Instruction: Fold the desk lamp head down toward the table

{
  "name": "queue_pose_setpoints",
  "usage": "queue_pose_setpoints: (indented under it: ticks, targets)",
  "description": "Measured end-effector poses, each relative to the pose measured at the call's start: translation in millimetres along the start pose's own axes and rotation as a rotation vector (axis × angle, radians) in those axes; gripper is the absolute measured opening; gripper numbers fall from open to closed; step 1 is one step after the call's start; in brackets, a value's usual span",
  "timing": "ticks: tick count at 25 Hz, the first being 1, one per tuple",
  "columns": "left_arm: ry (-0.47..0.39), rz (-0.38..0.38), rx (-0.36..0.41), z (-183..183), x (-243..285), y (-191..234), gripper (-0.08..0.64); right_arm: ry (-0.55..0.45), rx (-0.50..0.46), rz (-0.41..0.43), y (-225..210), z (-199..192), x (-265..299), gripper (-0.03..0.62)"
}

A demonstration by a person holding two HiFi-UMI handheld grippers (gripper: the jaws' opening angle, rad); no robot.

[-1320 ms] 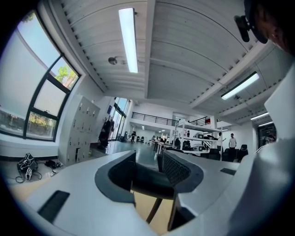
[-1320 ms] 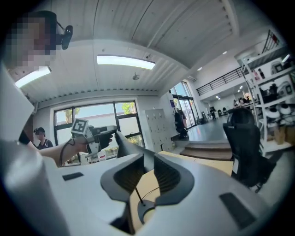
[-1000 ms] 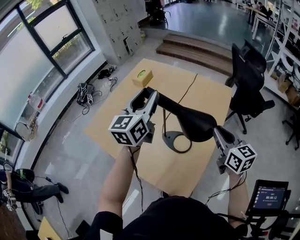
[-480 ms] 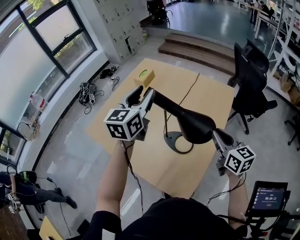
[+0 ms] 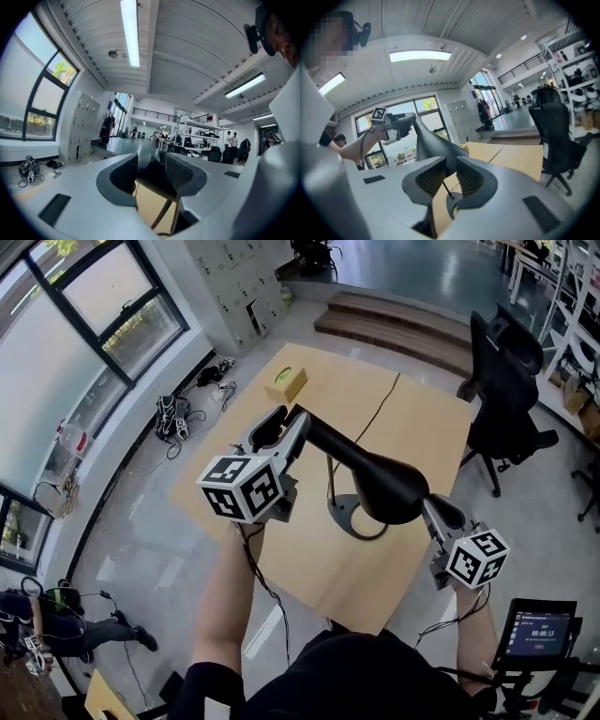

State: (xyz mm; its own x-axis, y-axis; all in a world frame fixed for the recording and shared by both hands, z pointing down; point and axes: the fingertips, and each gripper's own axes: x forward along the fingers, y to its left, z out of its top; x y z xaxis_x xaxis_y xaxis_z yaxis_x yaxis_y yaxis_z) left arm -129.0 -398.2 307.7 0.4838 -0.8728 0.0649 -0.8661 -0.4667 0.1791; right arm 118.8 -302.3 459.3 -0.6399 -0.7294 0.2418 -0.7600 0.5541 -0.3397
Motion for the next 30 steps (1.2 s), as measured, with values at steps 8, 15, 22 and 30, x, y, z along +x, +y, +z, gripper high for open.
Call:
queue_pose_setpoints:
  ticks: [8, 15, 22, 30]
  targets:
    - [-0.025, 0.007, 0.078, 4, 2, -7, 0.190, 0.015, 0.034, 0.020, -4, -13, 11, 0.052]
    - [-0.044, -0.003, 0.082, 13, -3, -13, 0.190, 0.016, 0.066, 0.040, 0, -16, 14, 0.052]
    - [-0.068, -0.019, 0.080, 16, -5, -18, 0.189, 0.027, 0.096, 0.051, -1, -27, 20, 0.052]
    - [-0.095, -0.036, 0.080, 22, -9, -23, 0.190, 0.034, 0.115, 0.065, 3, -35, 29, 0.052]
